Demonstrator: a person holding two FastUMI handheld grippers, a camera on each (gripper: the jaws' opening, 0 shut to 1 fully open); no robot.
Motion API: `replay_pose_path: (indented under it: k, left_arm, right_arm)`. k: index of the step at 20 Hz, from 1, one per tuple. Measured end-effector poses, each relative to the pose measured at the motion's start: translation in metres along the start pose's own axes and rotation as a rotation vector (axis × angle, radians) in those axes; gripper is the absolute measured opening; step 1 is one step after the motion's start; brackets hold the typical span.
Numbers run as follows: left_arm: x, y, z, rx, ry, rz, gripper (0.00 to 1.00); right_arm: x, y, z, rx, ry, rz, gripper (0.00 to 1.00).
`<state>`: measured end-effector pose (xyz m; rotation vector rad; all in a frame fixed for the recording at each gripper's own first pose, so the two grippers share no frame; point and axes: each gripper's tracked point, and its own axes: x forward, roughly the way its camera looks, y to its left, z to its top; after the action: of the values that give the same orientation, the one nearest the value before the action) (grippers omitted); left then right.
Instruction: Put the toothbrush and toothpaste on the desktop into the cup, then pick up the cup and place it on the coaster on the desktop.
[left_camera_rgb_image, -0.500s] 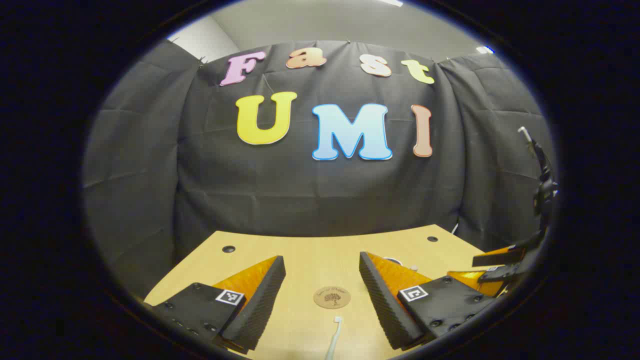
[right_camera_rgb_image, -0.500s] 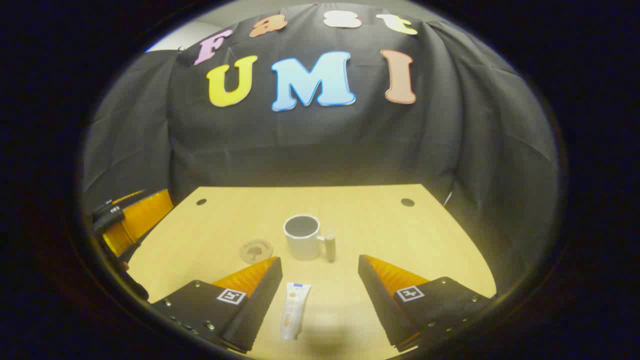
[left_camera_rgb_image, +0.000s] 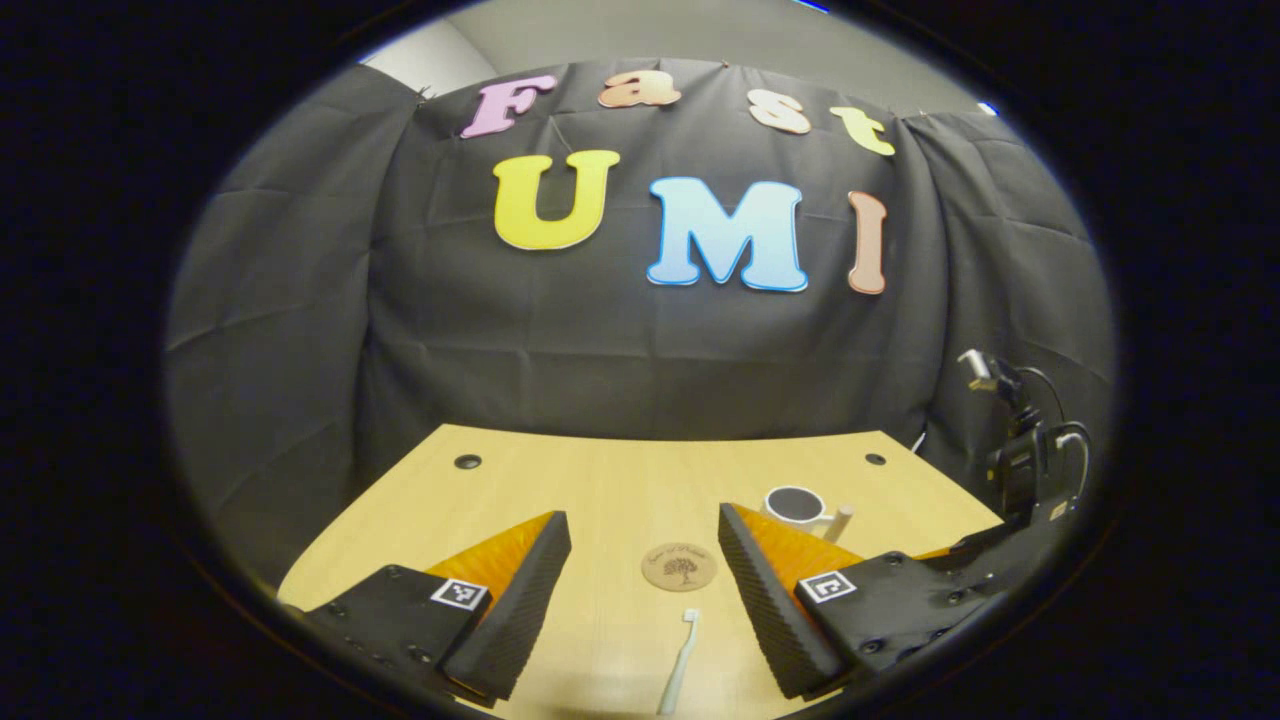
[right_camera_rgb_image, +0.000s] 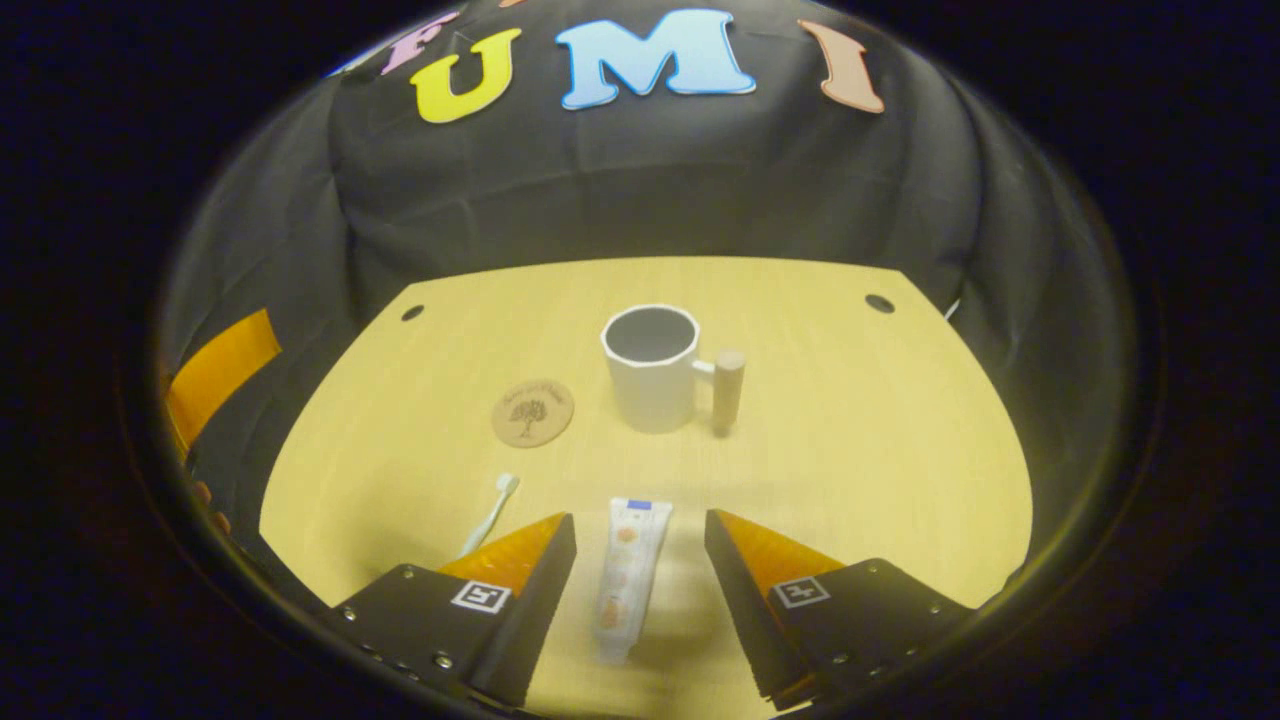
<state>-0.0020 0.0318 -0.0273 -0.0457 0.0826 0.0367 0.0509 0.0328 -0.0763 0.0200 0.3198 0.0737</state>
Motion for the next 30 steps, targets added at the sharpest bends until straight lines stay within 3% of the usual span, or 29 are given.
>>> replay_pose_path:
  k: [4,5,6,10,12,13,18,19,24,25,30]
  left_arm:
    - [-0.004,0.011,-0.004,0.007,0.013,0.015,0.97]
    - [-0.004,0.012,-0.008,0.007,0.023,0.014,0.99]
    - [-0.004,0.014,-0.012,0.007,0.033,0.013,0.97]
    - [-0.001,0.014,-0.033,0.008,0.086,-0.008,0.97]
    - [0.003,0.007,-0.049,0.004,0.133,-0.038,0.99]
    - [0.006,0.005,-0.059,0.005,0.158,-0.051,0.97]
    - [0.016,-0.017,-0.120,0.027,0.328,-0.137,0.97]
    - [0.017,-0.019,-0.134,0.031,0.380,-0.149,0.97]
    - [0.016,-0.034,-0.196,0.045,0.581,-0.201,0.99]
    - [0.017,-0.038,-0.205,0.049,0.613,-0.211,0.98]
    - [0.021,-0.042,-0.236,0.109,0.694,-0.209,0.96]
  right_arm:
    - [0.023,0.003,-0.023,0.001,0.115,-0.011,0.80]
    - [0.025,0.003,-0.029,0.003,0.151,-0.010,0.70]
    - [0.027,0.003,-0.039,-0.001,0.194,-0.015,0.69]
    - [0.041,0.006,-0.055,-0.012,0.280,-0.025,0.72]
    - [0.046,0.007,-0.062,-0.025,0.298,-0.030,0.72]
    - [0.048,0.008,-0.065,-0.028,0.309,-0.030,0.66]
    - [0.055,0.002,-0.068,-0.034,0.325,-0.063,0.65]
    - [0.052,0.002,-0.068,-0.028,0.334,-0.068,0.53]
    - [0.051,0.003,-0.072,-0.051,0.345,-0.065,0.53]
    - [0.051,0.003,-0.073,-0.057,0.339,-0.065,0.47]
    - [0.051,0.002,-0.072,-0.042,0.342,-0.067,0.48]
